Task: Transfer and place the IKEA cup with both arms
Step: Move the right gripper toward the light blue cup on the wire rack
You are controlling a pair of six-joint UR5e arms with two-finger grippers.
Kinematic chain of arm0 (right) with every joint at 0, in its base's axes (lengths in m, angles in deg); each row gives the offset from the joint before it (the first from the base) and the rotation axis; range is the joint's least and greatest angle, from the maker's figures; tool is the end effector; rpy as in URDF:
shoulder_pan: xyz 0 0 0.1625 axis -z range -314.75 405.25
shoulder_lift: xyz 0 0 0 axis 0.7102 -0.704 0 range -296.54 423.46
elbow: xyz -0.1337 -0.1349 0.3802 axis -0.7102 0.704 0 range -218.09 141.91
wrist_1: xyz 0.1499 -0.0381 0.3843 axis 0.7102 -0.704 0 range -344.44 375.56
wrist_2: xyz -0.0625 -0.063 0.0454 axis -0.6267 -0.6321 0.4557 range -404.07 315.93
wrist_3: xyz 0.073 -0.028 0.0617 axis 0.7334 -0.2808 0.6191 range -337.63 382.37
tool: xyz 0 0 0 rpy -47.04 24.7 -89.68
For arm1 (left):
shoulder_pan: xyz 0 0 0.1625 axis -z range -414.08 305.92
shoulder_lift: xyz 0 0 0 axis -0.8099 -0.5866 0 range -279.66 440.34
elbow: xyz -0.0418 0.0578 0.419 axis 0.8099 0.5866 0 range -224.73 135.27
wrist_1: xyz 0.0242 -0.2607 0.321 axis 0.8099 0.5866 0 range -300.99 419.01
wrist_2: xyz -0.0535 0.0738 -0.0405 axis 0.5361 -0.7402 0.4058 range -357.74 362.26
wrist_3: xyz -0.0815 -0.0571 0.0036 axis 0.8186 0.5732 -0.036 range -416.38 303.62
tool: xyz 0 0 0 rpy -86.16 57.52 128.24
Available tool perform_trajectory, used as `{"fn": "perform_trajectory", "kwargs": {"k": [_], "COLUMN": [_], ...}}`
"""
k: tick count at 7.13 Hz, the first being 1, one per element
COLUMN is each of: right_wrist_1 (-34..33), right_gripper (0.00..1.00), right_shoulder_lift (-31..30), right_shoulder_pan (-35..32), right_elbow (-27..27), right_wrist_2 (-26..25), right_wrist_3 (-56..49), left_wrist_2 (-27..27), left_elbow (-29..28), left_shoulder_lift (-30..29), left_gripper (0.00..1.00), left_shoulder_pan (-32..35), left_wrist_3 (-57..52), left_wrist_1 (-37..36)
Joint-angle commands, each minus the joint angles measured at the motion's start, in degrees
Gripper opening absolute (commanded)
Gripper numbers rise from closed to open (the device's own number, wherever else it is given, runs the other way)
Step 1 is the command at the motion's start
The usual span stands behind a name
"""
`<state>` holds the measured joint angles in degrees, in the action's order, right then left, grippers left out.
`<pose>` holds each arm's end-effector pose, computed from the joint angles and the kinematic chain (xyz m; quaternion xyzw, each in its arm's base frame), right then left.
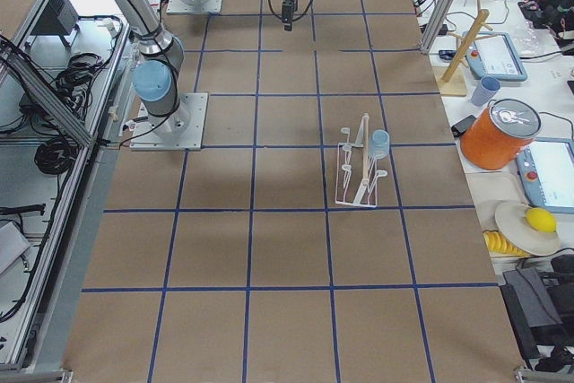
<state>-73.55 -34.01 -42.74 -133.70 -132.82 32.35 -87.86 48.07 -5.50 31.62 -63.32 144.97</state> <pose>0.1200 -0.4427 0.4987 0.1043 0.9944 -0.0077 0.0115 -0.0975 -0.4785 0.5060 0.0230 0.9986 -0.0468 0.0056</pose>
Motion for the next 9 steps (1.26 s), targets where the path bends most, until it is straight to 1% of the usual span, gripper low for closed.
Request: {"fn": "perform_trajectory", "kwargs": {"k": [1,2,3,4,6,7,8,9], "right_wrist_1": [-2.37,-4.3,-4.84,-7.54,-8.27,-9.66,-9.59,-9.5], "right_gripper": [1.0,1.0,1.0,1.0,1.0,1.0,1.0,1.0], "right_shoulder_lift": [0.26,0.79,2.27,3.77,5.79,8.41,11.92,16.04], "right_shoulder_pan": [0.27,0.79,2.45,4.64,6.24,8.25,11.49,13.26], "right_elbow": [0.08,0.08,0.51,1.13,3.23,5.42,9.36,13.48], "right_wrist_2": [0.06,0.15,0.15,0.15,0.33,0.16,0.33,0.33], "right_wrist_3": [0.13,-0.04,-0.3,-1.09,-4.06,-9.56,-14.23,-19.76], "left_wrist_2": [0.03,0.12,0.03,0.29,0.12,0.12,0.12,0.2], "left_elbow": [0.01,0.01,0.01,0.01,0.1,0.19,0.36,0.37], "left_shoulder_lift": [-0.21,-0.21,0.05,-0.12,0.05,-0.12,0.05,0.05], "left_gripper": [1.0,1.0,1.0,1.0,1.0,1.0,1.0,1.0], "left_shoulder_pan": [-0.01,-0.01,-0.01,-0.01,0.17,0.17,0.17,0.17], "left_wrist_3": [0.0,0.0,0.0,0.0,0.0,0.0,0.0,0.0], "left_wrist_1": [0.0,0.0,0.0,0.0,0.08,0.0,0.0,0.0]}}
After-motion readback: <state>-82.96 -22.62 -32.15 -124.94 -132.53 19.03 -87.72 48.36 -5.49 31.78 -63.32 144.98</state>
